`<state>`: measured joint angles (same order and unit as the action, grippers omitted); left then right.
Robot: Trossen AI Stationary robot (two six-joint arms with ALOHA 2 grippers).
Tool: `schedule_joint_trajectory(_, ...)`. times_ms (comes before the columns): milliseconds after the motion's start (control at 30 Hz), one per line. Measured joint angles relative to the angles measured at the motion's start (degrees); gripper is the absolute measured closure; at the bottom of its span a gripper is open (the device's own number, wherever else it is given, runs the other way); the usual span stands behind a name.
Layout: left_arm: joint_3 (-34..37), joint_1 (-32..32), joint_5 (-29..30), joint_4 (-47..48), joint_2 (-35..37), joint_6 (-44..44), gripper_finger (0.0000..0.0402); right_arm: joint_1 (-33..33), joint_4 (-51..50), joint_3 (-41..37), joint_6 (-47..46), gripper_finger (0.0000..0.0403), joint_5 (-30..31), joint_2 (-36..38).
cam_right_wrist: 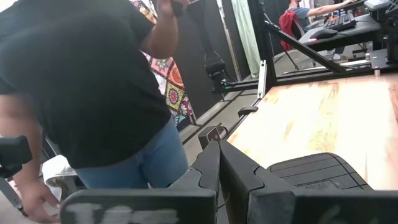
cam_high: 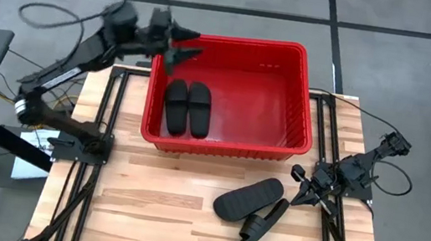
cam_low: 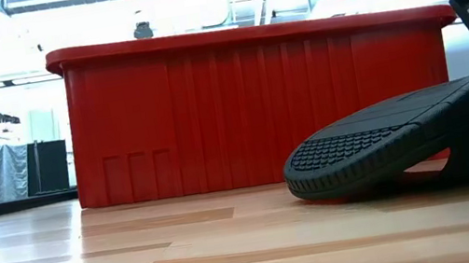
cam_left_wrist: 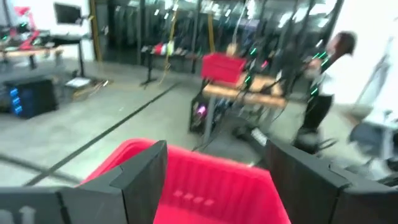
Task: Pick and place slides into bin
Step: Put the black slides into the red bin
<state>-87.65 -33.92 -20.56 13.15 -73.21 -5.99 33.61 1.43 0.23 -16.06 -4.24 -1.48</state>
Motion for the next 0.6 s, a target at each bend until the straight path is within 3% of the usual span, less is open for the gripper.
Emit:
schedule_joint_trajectory(200, 15.19, 4.14, 0.05, -12.93, 11.3, -6.75, 0.0139, 0.0, 0.0, 0.0, -0.01, 0.0403, 0.01, -0.02)
schedule_joint_trajectory(367, 26.15, 9.31, 0.78, -20.17, 18.78, -7.35, 0.0139, 0.0, -0.01, 0.0, 0.0, 0.0403, 0.01, -0.02)
schedule_joint_trajectory(600, 38.68, 18.37, 7.95, -29.29, 24.74, -8.11, 0.0139, 0.0, -0.02, 0.01, 0.01, 0.0403, 0.01, -0.02)
